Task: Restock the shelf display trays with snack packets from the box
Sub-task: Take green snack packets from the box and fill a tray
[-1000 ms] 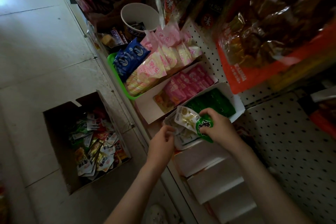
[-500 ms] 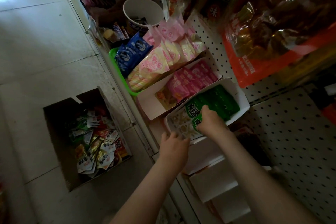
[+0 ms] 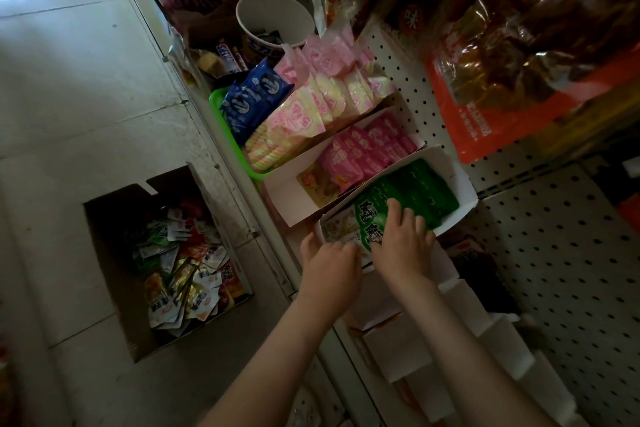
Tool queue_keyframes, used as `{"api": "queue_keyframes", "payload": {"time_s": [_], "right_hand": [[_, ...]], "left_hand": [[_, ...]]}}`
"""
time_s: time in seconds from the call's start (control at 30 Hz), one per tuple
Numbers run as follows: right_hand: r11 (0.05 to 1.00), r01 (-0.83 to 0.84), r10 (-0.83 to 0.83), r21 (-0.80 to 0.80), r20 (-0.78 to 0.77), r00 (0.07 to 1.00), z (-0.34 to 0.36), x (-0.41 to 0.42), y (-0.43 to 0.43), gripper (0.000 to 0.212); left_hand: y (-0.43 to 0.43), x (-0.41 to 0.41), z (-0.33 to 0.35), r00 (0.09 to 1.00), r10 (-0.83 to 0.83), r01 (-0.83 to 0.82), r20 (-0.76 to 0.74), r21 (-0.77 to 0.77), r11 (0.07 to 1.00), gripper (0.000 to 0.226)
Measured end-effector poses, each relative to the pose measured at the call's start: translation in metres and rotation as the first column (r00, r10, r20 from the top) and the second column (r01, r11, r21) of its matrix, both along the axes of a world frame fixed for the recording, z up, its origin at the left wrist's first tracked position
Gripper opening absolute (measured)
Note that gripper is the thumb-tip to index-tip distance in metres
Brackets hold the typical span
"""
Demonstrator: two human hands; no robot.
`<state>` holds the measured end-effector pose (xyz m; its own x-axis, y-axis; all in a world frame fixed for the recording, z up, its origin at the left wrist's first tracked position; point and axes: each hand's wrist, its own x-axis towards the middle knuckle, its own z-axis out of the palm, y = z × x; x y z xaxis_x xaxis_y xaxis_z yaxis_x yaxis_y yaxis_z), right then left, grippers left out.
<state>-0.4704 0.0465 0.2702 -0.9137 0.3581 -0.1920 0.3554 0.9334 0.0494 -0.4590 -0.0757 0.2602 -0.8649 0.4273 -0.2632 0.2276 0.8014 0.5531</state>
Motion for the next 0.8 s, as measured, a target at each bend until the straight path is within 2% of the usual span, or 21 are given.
{"api": "queue_keyframes", "payload": {"time_s": [0.1,0.23,0.3,0.37,0.47,0.53,0.6,0.63,0.73,0.8], "right_hand": [[0.999,0.04,-0.04,-0.018,-0.001,0.999,0.001,0.007,-0.01,0.074],[0.996,0.013,-0.025,-0.084,-0.142,0.99,0.007,0.012,-0.042,0.068],[0.989,-0.077,0.044,-0.124,-0.248,0.968,0.008,0.015,-0.07,0.069],[0.962,-0.223,0.152,-0.156,-0.374,0.915,0.008,0.017,-0.11,0.07],[0.874,-0.408,0.27,-0.266,-0.432,0.86,-0.012,0.026,-0.177,0.066],[0.799,-0.435,0.282,-0.414,-0.381,0.881,-0.038,0.028,-0.209,0.063],[0.707,-0.298,0.223,-0.642,-0.198,0.955,-0.075,0.021,-0.236,0.064],[0.673,-0.215,0.203,-0.707,-0.103,0.974,-0.097,0.016,-0.246,0.065],[0.614,-0.149,0.235,-0.775,0.0,0.972,-0.174,-0.009,-0.272,0.066],[0.593,-0.136,0.28,-0.794,0.044,0.959,-0.216,-0.024,-0.283,0.062]], "left_hand": [[-0.016,-0.002,0.001,0.997,0.053,-0.047,-0.049,0.122,0.991,0.029],[-0.053,0.002,-0.003,0.981,0.174,-0.148,-0.082,0.254,0.956,0.047],[-0.081,0.005,-0.013,0.96,0.28,-0.262,-0.026,0.281,0.923,0.039],[-0.118,0.006,-0.025,0.926,0.373,-0.376,0.064,0.281,0.883,0.042],[-0.179,0.011,-0.051,0.885,0.446,-0.463,0.13,0.166,0.871,0.044],[-0.215,0.015,-0.074,0.84,0.516,-0.536,0.169,0.107,0.837,0.044],[-0.253,0.015,-0.104,0.785,0.585,-0.604,0.205,0.043,0.796,0.044],[-0.271,0.014,-0.122,0.757,0.615,-0.634,0.221,0.018,0.773,0.044],[-0.313,0.004,-0.18,0.683,0.696,-0.718,0.221,0.028,0.696,0.042],[-0.326,-0.002,-0.211,0.675,0.708,-0.729,0.208,0.045,0.683,0.04]]}}
